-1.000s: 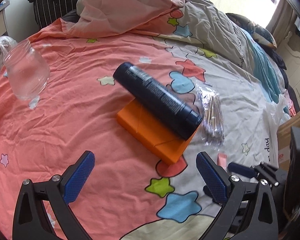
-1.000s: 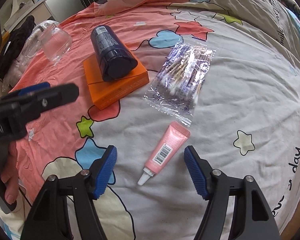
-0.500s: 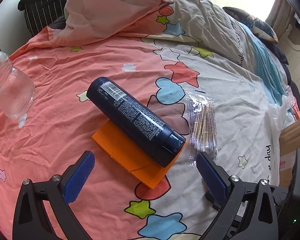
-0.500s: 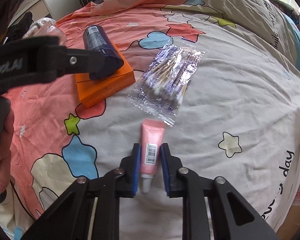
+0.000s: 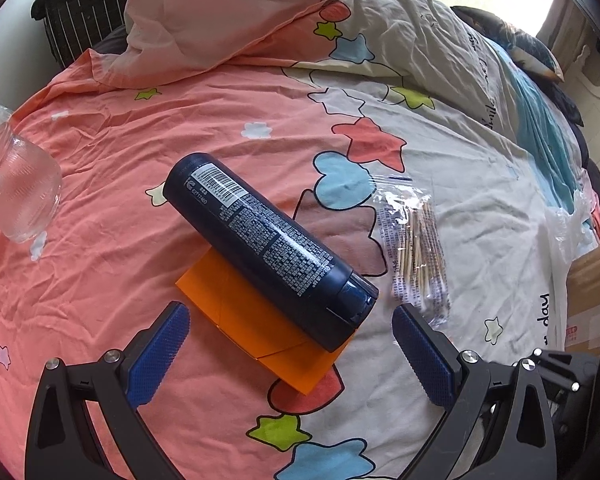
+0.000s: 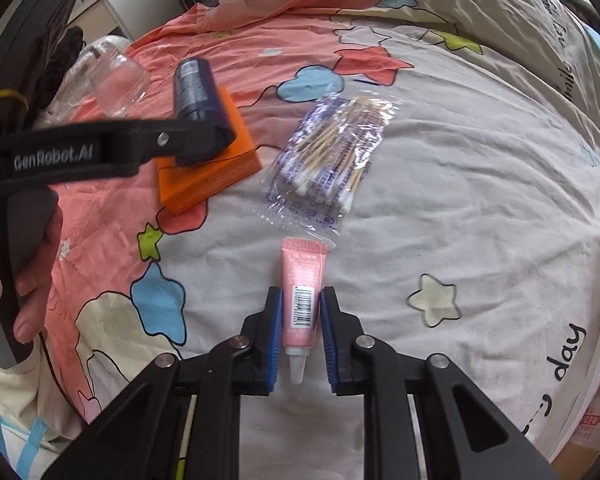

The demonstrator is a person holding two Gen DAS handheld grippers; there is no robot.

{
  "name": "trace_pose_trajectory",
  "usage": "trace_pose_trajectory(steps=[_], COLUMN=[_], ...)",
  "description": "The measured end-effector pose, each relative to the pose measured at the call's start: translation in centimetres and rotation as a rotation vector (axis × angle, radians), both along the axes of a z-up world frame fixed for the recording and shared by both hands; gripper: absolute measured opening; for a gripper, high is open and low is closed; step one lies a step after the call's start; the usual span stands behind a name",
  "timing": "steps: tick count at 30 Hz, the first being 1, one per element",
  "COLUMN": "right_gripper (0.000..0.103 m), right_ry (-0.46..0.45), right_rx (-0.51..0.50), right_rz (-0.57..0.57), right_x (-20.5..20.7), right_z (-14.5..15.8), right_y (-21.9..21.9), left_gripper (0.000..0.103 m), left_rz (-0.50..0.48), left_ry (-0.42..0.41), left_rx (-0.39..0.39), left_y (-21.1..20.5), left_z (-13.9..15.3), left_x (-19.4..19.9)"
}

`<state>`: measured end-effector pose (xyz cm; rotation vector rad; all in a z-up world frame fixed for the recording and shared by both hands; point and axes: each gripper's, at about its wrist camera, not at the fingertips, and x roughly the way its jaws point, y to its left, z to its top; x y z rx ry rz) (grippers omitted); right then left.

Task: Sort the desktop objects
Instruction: 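Close the left tool on the navy spray can while the right tool holds the pink tube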

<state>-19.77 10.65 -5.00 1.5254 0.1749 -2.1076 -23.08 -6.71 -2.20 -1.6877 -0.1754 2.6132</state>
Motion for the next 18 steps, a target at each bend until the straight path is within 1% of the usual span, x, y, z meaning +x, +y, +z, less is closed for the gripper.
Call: trace_pose_trajectory(steps=[5,8,11,15,18], right_gripper=[0.018,0.018,0.018,0.018,0.018], right_ry=[-0.006,0.012,-0.023,0.010,0.008], right_rx=[-0.059,-0.048,-0.096,-0.058,-0.060], right_rz=[-0.015,-0.023,0.008,-0.018,-0.029], right_x=[-0.9,-1.1,-0.7,-0.8,-1.7], right_z=[1.3,1.6,1.6,1.9,1.9], right_y=[1.1,1.2,1.5,2.1,2.4], left_gripper=[0.103,0.103,0.103,0.103,0.103], left_rz=[-0.005,-0.009,-0.016,-0.002,0.016], left_ry=[-0.003,0.001,-0.006,-0.014,-0.006], left_rx=[0.002,0.004,-0.007,-0.013,-0.015], left_y=[0.4,0.7,1.1,1.3,1.3], left_z=[0.2,0.5,0.4,0.1,0.0], left_x=[-0.4,-0.6,-0.8,-1.3,-1.5])
